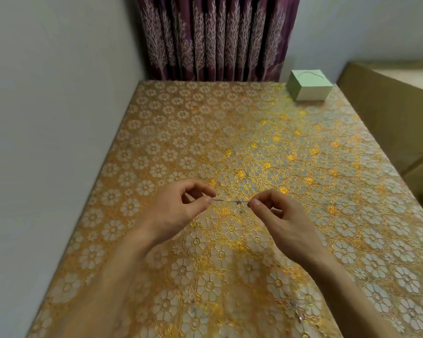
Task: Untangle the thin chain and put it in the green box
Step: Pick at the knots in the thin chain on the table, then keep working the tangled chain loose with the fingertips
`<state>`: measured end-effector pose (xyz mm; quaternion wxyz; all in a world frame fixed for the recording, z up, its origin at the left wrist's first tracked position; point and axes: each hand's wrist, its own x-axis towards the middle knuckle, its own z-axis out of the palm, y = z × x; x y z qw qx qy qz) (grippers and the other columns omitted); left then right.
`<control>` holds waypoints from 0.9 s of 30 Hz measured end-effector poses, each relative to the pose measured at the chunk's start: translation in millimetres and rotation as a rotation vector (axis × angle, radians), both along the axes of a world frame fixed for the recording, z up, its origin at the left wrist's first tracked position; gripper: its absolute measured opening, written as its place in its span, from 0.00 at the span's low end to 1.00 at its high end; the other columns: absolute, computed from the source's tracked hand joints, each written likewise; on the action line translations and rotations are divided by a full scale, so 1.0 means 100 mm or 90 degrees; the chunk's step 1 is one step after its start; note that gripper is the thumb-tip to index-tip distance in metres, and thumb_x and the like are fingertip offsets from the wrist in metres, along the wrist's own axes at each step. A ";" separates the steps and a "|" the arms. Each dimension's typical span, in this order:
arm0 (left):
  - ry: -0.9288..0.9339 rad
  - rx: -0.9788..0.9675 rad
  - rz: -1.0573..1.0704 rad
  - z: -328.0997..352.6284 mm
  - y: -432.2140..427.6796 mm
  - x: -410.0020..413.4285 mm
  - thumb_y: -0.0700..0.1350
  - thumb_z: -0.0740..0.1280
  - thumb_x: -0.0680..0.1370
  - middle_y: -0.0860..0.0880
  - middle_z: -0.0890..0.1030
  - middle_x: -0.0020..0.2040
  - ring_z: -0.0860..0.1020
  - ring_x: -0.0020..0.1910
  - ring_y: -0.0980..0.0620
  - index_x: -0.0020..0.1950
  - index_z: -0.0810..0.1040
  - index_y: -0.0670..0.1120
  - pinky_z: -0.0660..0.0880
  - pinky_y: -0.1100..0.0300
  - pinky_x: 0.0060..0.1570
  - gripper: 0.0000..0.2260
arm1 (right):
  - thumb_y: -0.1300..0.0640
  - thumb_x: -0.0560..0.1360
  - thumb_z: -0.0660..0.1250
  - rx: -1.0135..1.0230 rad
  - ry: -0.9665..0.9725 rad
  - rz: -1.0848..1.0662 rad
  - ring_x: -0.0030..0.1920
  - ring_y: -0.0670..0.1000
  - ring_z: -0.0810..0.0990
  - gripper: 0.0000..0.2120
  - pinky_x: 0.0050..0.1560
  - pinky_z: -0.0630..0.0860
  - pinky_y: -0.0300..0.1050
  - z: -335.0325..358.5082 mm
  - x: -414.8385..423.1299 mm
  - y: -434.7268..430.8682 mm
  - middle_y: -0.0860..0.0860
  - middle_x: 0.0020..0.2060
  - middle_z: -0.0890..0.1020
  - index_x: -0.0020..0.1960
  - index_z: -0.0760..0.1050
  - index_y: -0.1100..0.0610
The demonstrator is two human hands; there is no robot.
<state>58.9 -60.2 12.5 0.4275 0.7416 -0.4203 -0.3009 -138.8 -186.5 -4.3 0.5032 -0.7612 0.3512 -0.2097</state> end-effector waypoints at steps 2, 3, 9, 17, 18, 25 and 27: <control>-0.056 0.005 0.016 -0.05 -0.15 0.12 0.49 0.71 0.78 0.60 0.80 0.40 0.73 0.33 0.62 0.47 0.83 0.59 0.72 0.69 0.35 0.04 | 0.47 0.79 0.67 -0.033 0.018 -0.006 0.32 0.44 0.74 0.05 0.35 0.72 0.38 -0.05 0.09 -0.14 0.45 0.35 0.79 0.47 0.79 0.47; -0.081 0.009 0.020 -0.08 -0.22 0.17 0.49 0.71 0.78 0.63 0.80 0.40 0.74 0.32 0.61 0.47 0.82 0.59 0.71 0.69 0.34 0.04 | 0.47 0.79 0.67 -0.047 0.030 -0.009 0.30 0.41 0.72 0.05 0.33 0.70 0.35 -0.10 0.15 -0.20 0.44 0.33 0.77 0.47 0.79 0.46; -0.221 -0.032 0.055 -0.39 -0.51 0.36 0.48 0.70 0.77 0.63 0.81 0.42 0.77 0.43 0.62 0.46 0.83 0.57 0.70 0.73 0.40 0.04 | 0.46 0.78 0.69 -0.169 0.084 -0.030 0.36 0.44 0.75 0.04 0.39 0.73 0.45 -0.46 0.44 -0.44 0.44 0.32 0.78 0.46 0.80 0.45; -0.394 0.032 0.044 -0.76 -0.52 0.46 0.54 0.65 0.75 0.58 0.80 0.49 0.73 0.50 0.57 0.49 0.83 0.55 0.69 0.62 0.51 0.09 | 0.42 0.77 0.66 -0.351 0.135 -0.025 0.43 0.49 0.75 0.09 0.45 0.74 0.52 -0.65 0.56 -0.54 0.43 0.39 0.78 0.51 0.83 0.43; -0.408 0.033 0.040 -0.78 -0.52 0.45 0.54 0.65 0.75 0.57 0.80 0.49 0.74 0.50 0.55 0.49 0.83 0.54 0.71 0.57 0.51 0.09 | 0.43 0.76 0.66 -0.366 0.138 -0.025 0.43 0.49 0.75 0.09 0.45 0.74 0.52 -0.66 0.55 -0.54 0.43 0.40 0.78 0.51 0.84 0.43; -0.384 -0.005 -0.003 -0.74 -0.66 0.33 0.56 0.68 0.72 0.58 0.78 0.52 0.74 0.54 0.55 0.53 0.84 0.56 0.73 0.53 0.53 0.12 | 0.46 0.75 0.70 -0.393 0.122 -0.034 0.48 0.52 0.77 0.08 0.48 0.74 0.55 -0.75 0.54 -0.54 0.46 0.48 0.79 0.51 0.84 0.45; -0.397 -0.008 -0.018 -0.76 -0.74 0.30 0.56 0.69 0.73 0.57 0.79 0.51 0.75 0.53 0.53 0.53 0.85 0.56 0.74 0.51 0.54 0.12 | 0.46 0.74 0.71 -0.380 0.121 -0.046 0.49 0.52 0.76 0.08 0.51 0.75 0.53 -0.76 0.55 -0.55 0.47 0.51 0.78 0.52 0.84 0.46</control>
